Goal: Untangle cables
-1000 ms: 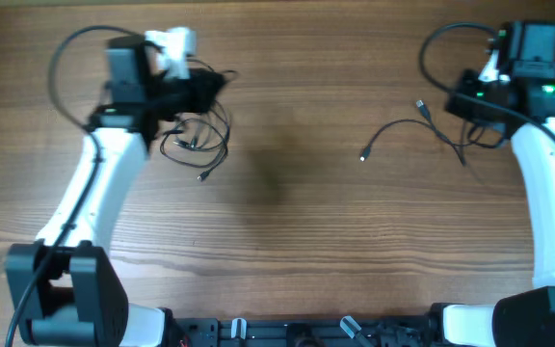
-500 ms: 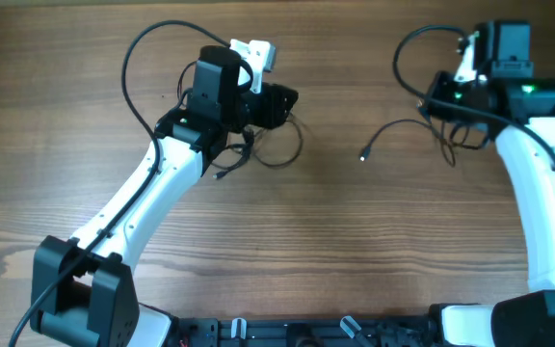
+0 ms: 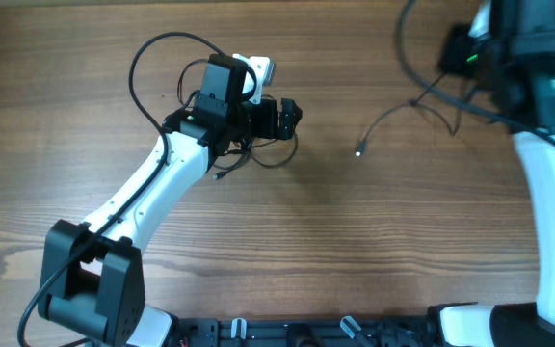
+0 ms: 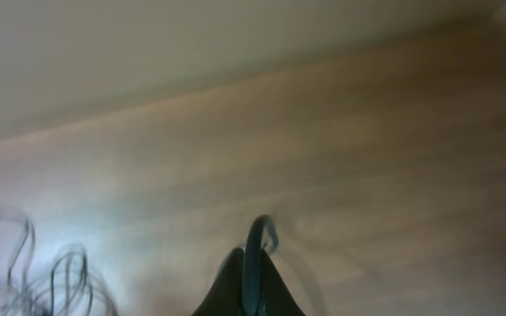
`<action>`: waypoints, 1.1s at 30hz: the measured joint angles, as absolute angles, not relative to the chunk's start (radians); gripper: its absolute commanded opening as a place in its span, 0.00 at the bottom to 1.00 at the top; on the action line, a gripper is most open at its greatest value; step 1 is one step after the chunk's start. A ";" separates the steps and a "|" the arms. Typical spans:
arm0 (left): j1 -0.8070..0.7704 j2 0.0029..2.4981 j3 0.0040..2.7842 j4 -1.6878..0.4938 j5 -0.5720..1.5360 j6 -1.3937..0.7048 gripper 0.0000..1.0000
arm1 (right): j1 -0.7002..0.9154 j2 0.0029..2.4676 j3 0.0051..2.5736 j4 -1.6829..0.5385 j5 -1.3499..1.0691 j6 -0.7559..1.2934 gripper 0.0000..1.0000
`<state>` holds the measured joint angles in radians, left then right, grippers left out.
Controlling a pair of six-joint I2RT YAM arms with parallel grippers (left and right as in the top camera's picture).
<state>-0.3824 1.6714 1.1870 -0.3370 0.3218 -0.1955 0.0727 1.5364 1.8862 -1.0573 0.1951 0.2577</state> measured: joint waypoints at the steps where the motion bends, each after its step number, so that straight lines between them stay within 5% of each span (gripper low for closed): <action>1: -0.382 1.671 1.187 -0.338 0.321 -0.196 1.00 | 0.017 1.536 1.955 -1.065 0.204 0.239 0.04; 11: -0.399 1.672 1.187 -0.411 0.323 -0.196 1.00 | -0.935 1.545 2.073 -1.172 0.046 0.281 0.04; 26: -0.404 1.672 1.187 -0.427 0.376 -0.208 1.00 | -0.994 1.779 1.982 -1.168 -0.024 0.395 0.04; 33: -0.420 1.672 1.187 -0.432 0.395 -0.208 1.00 | -0.994 1.784 1.982 -1.216 0.125 0.550 0.04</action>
